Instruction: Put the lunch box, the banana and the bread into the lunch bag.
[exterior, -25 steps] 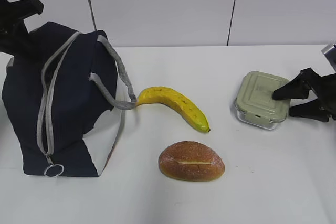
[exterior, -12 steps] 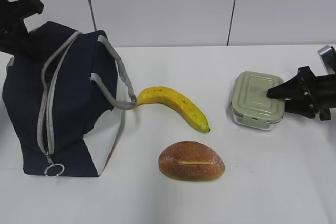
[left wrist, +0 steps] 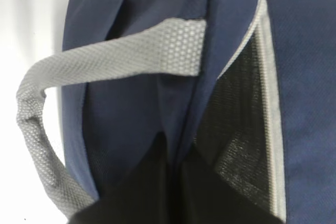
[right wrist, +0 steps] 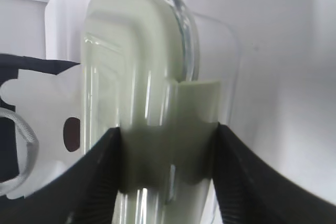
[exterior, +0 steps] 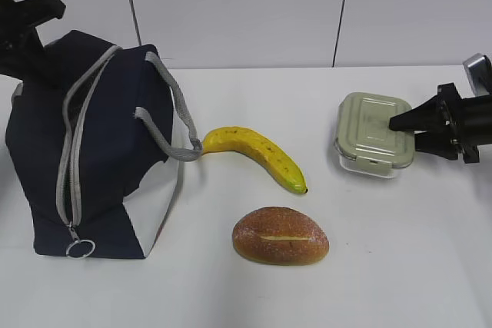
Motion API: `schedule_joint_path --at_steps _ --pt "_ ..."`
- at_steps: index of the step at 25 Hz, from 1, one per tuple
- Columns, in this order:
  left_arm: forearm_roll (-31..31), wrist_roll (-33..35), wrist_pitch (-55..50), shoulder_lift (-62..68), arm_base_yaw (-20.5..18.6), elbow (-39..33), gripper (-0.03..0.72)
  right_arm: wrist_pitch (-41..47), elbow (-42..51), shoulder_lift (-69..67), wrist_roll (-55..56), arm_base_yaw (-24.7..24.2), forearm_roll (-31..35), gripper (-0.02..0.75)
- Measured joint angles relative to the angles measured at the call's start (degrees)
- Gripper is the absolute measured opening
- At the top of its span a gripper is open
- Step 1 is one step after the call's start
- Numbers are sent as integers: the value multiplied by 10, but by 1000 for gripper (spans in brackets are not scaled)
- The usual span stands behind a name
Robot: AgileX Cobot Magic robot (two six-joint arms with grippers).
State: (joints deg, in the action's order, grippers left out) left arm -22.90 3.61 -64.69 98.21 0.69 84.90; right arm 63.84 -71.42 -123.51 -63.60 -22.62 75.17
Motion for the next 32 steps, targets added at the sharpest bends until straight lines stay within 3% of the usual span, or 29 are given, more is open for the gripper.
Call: schedule_joint_path --at_steps 6,12,20,32 --pt "-28 0 0 0 0 0 -3 1 -45 15 63 17 -9 369" --pt "-64 0 1 0 0 0 -3 10 -103 65 148 69 -21 366" --pt "-91 0 2 0 0 0 -3 36 -246 95 314 188 -107 366" --pt "-93 0 2 0 0 0 -3 57 -336 95 393 358 -126 365"
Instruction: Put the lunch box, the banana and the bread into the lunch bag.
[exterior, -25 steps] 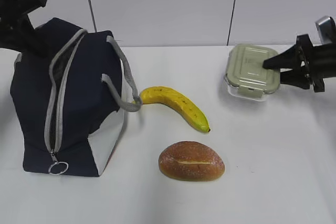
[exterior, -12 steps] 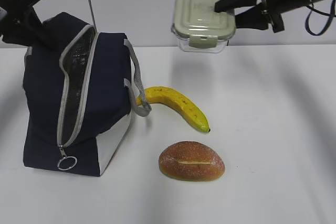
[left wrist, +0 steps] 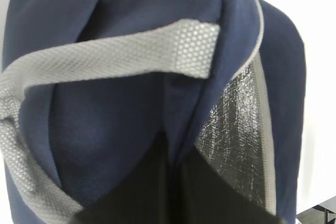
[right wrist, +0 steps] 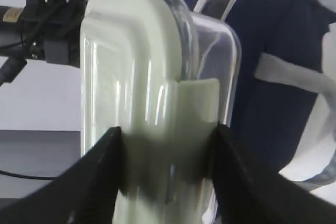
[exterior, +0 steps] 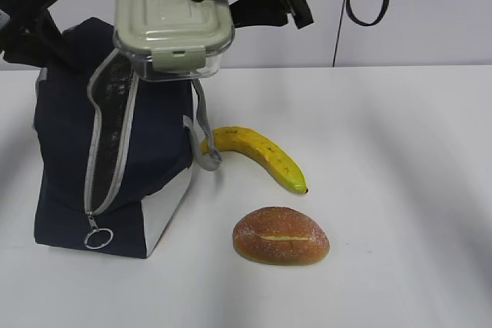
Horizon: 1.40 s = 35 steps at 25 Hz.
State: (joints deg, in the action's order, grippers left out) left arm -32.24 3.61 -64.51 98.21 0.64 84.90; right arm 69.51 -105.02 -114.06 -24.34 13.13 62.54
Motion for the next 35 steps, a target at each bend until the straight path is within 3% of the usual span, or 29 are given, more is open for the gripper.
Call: schedule_joint_path --at_steps 10,18,27,35 --pt "-1 0 -3 0 0 0 -3 5 -1 -33 12 57 -66 365" --pt "-9 0 -11 0 0 0 -3 -35 -25 -44 60 62 -165 366" --pt "-9 0 -17 0 0 2 -3 -96 -48 -51 153 133 -296 366" --pt "-14 0 -17 0 0 2 -3 -128 -61 -98 173 162 -311 366"
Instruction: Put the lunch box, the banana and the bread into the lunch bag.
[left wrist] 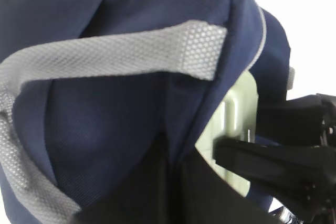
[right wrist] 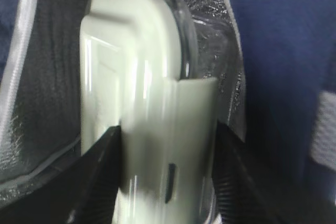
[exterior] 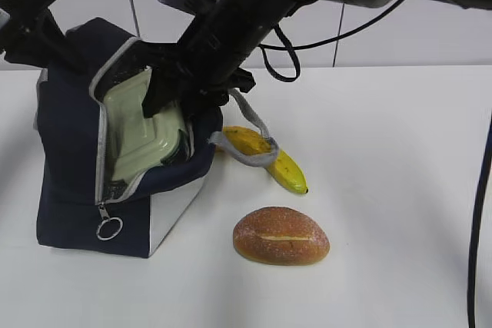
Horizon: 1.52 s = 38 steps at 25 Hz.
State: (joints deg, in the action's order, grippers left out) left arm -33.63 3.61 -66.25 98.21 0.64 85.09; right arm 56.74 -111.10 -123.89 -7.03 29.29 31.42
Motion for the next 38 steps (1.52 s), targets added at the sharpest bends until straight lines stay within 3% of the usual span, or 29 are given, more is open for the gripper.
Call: schedule_joint_path --at_steps 13,21,30,35,38 --pt "0 2 -1 0 0 0 -3 -45 -54 -67 1 33 0 367" --pt "2 5 -2 0 0 0 -3 -63 -62 -84 -14 48 -13 481" --pt "4 8 -3 1 0 0 -3 98 -192 -83 -16 46 -147 502" --pt "35 9 -4 1 0 0 -3 135 -219 -52 -36 45 -166 502" --pt "42 9 -5 1 0 0 -3 144 -219 -21 -42 45 -215 502"
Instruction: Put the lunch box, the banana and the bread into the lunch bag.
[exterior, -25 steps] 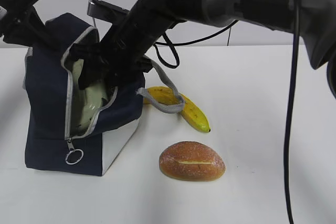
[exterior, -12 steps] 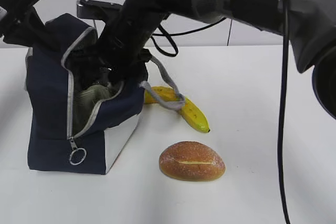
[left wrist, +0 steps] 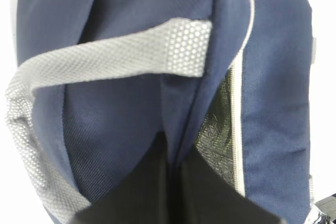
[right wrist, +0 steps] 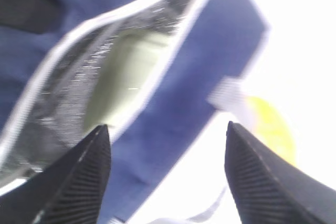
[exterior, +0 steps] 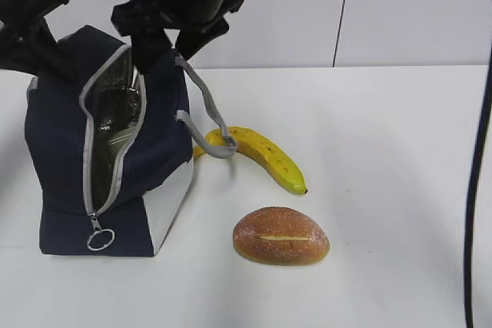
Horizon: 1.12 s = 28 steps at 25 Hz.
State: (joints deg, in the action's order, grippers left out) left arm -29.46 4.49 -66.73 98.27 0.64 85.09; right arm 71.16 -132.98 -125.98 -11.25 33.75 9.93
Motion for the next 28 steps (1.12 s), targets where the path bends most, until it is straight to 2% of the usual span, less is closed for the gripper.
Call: schedule_joint_path --at_steps 2,6,10,14,18,28 --pt "3 0 0 0 0 0 -3 3 0 17 0 -1 -46 502" --pt "5 0 -1 0 0 0 -3 5 10 49 0 -16 -96 502" --pt "5 0 -2 0 0 0 -3 5 73 95 0 -41 -136 502" --pt "6 0 -2 0 0 0 -3 5 160 121 -8 -73 -149 503" --pt "6 0 -2 0 0 0 -3 5 214 119 -34 -82 -151 503" --pt "7 0 -2 0 0 0 -3 -20 224 43 -92 -82 -143 503"
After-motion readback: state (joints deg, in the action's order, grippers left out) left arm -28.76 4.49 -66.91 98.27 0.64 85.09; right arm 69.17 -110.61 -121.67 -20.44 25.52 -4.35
